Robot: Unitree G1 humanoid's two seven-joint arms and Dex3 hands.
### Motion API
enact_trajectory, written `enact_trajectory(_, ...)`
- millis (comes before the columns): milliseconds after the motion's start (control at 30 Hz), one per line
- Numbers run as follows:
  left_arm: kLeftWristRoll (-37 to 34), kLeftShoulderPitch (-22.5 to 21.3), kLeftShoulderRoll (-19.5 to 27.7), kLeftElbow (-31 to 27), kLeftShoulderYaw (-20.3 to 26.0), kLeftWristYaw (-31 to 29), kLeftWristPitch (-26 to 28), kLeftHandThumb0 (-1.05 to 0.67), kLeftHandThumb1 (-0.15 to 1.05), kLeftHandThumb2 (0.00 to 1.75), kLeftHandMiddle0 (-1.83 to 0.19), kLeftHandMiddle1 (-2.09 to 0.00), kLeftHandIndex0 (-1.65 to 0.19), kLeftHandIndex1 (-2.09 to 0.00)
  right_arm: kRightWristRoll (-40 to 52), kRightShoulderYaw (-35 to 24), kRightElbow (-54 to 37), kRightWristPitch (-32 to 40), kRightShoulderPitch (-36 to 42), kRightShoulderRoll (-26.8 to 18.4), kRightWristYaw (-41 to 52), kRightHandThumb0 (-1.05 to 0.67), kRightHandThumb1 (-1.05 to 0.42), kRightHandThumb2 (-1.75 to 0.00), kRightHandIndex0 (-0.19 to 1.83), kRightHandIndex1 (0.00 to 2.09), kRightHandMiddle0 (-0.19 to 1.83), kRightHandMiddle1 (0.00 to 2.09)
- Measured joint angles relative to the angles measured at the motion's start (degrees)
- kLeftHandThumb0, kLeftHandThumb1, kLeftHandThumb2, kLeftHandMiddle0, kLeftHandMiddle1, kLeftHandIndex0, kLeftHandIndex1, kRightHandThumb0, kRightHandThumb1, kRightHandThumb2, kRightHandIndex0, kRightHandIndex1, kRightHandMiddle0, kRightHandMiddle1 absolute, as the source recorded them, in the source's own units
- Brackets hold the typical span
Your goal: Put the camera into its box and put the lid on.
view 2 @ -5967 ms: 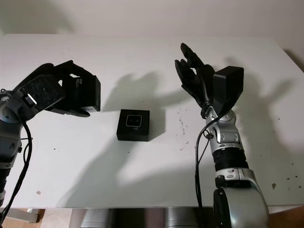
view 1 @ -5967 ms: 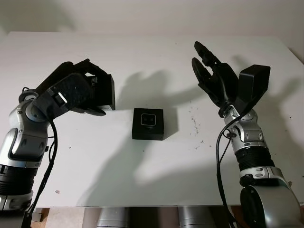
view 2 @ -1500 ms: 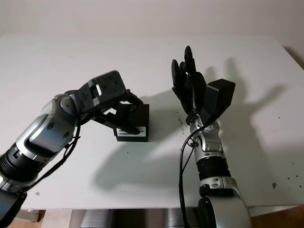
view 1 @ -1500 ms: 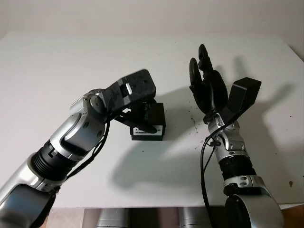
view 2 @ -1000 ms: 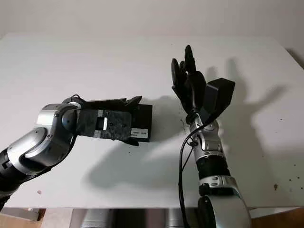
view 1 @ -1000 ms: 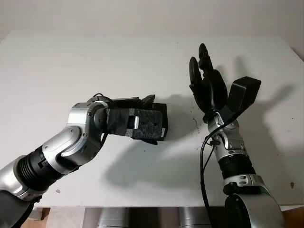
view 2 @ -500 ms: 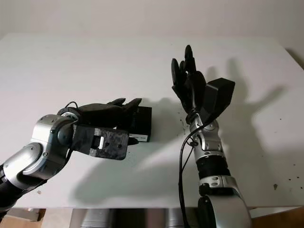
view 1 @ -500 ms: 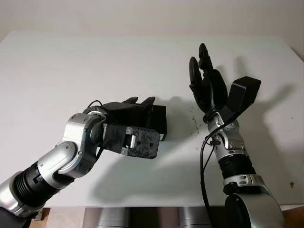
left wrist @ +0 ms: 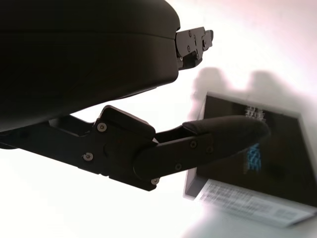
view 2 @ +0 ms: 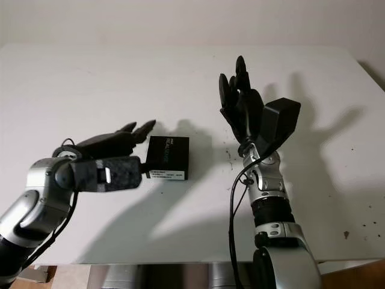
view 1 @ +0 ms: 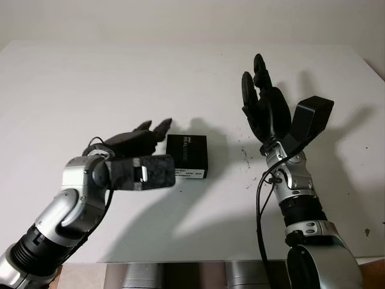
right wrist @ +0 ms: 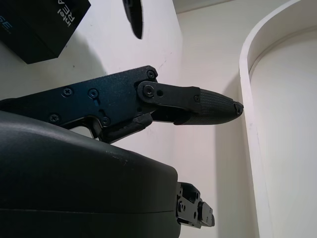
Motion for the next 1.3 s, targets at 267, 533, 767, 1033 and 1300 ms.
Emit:
enact_trajectory(267,-6.0,0.01,-4.71,1.48,6.46,7.58,-1.4,-0.86,1.05,0.69,0.19,0.0,0.19,0.0,-0.2,0.01,-0.01,0.08,-0.02,-0.13,-0.13,-0.67,-1.05,-0.5,-0.19,0.0,-0.19,0.0)
enact_trajectory(533,-18.88,0.2,-13.38,1.09,17.7,17.76,-6.92,-0.81,1.05,0.72,0.19,0.0,0.19,0.0,-0.17,0.03,-0.63,0.42,-0.02,-0.13,-0.42,-0.68,-1.05,-0.51,-0.19,0.0,-0.19,0.0)
enact_trajectory(767,-34.14,-1.31,-20.27,5.18,28.05,23.54,-8.25,-0.81,1.05,0.77,0.19,0.0,0.19,0.0,-0.12,0.14,-0.87,0.37,-0.02,-0.06,-0.38,-0.69,-1.05,-0.54,-0.19,0.0,-0.19,0.0)
enact_trajectory(1033,-38.21,-1.47,-20.86,17.58,32.32,27.58,-24.66,-0.81,1.05,0.76,0.19,0.0,0.19,0.0,0.13,0.12,-0.88,0.0,-0.25,0.0,-0.31,-0.69,-1.05,-0.55,-0.19,0.0,-0.19,0.0)
enact_trajectory(1300,-39.29,-1.48,-20.72,24.28,32.27,27.58,-32.27,-0.81,1.05,0.71,0.19,0.0,0.19,0.0,0.18,0.24,-2.28,0.38,-0.55,0.0,-0.58,-0.67,-1.05,-0.57,-0.19,0.0,-0.19,0.0)
